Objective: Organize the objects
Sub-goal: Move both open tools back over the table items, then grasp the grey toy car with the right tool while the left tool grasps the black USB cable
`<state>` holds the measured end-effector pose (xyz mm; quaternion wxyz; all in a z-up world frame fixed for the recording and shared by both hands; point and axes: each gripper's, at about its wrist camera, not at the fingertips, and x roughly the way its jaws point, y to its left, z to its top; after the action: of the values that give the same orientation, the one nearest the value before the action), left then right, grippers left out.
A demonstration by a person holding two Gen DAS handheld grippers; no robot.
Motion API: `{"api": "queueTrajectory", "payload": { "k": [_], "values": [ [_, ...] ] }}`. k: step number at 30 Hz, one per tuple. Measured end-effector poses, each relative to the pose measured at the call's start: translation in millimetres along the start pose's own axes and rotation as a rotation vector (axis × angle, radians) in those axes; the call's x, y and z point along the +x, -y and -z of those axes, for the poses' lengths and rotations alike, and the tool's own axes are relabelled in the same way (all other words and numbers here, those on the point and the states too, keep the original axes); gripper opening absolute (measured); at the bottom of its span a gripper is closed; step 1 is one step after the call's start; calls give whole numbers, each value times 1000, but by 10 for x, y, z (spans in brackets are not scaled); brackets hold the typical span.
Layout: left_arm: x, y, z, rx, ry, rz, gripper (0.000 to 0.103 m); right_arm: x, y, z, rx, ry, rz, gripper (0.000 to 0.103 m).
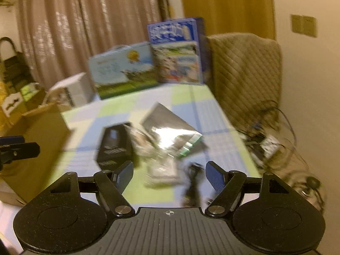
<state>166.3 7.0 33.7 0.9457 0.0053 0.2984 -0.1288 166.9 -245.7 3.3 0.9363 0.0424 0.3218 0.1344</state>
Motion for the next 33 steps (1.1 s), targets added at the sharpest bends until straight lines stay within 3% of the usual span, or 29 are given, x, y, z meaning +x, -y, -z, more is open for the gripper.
{"api": "queueTrajectory", "payload": {
  "k": [10,16,22,23,24,28,33],
  "values": [
    [515,109,307,-1,-70,35,96,251,400,135,58,-72,121,72],
    [701,35,396,-35,-100,53,96,514,483,153,103,-125,147,70],
    [755,36,427,-32,-118,72,96,773,533,206,115,-178,165,52],
    [756,33,428,-32,-119,73,96,795,542,201,119,-178,170,44],
    [756,30,427,-34,-120,74,96,816,540,193,115,-182,172,28],
    [759,19,429,-45,-123,78,96,872,465,180,102,-201,112,27],
    [758,-6,437,-47,-131,75,96,921,242,217,67,-247,-49,27]
  ]
}}
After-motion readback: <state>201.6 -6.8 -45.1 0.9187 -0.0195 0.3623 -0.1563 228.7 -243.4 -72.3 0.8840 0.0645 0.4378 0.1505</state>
